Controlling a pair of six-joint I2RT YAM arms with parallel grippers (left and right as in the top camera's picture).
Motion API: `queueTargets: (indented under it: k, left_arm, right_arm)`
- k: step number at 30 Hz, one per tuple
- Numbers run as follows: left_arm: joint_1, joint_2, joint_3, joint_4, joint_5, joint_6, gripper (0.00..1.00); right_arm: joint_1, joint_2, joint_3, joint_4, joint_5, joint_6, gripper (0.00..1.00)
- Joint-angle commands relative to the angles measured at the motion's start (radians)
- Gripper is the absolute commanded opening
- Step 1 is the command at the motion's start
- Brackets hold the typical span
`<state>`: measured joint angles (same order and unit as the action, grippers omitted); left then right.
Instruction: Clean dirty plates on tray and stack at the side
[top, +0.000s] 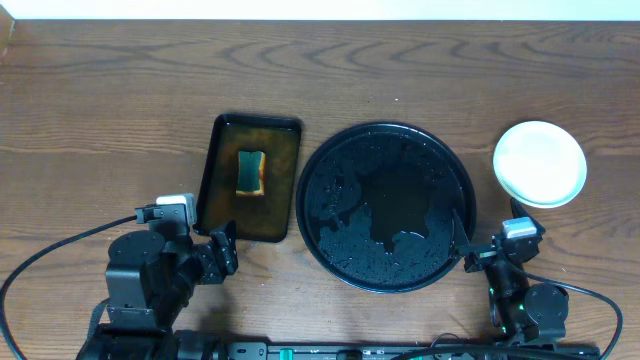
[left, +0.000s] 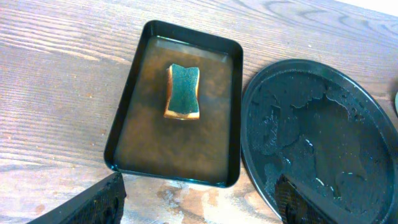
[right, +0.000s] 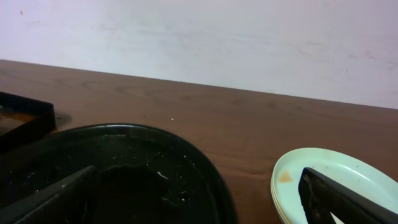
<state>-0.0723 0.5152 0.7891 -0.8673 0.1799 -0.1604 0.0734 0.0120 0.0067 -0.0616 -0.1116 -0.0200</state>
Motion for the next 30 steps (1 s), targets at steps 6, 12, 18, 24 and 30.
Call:
queueTargets:
  k: [6, 12, 18, 24, 30]
  left_arm:
    - [0.003, -0.018, -0.017, -0.016, -0.040, 0.037, 0.77]
    - [0.009, -0.158, -0.193, 0.035, -0.069, 0.075, 0.77]
    - [0.035, -0.369, -0.457, 0.280, -0.069, 0.074, 0.77]
    - [0.035, -0.494, -0.656, 0.544, -0.070, 0.075, 0.77]
    - [0.037, -0.514, -0.779, 0.867, -0.073, 0.146, 0.77]
  right_arm:
    - [0.016, -0.006, -0.001, -0.003, 0.010, -0.019, 0.99]
    - [0.016, -0.006, -0.001, -0.003, 0.010, -0.019, 0.99]
    - [0.016, -0.006, -0.001, -0.003, 0.010, -0.019, 0.99]
    - [0.016, -0.006, -0.001, -0.003, 0.010, -0.019, 0.99]
    - [0.016, -0.006, -0.001, -0.003, 0.009, -0.019, 0.99]
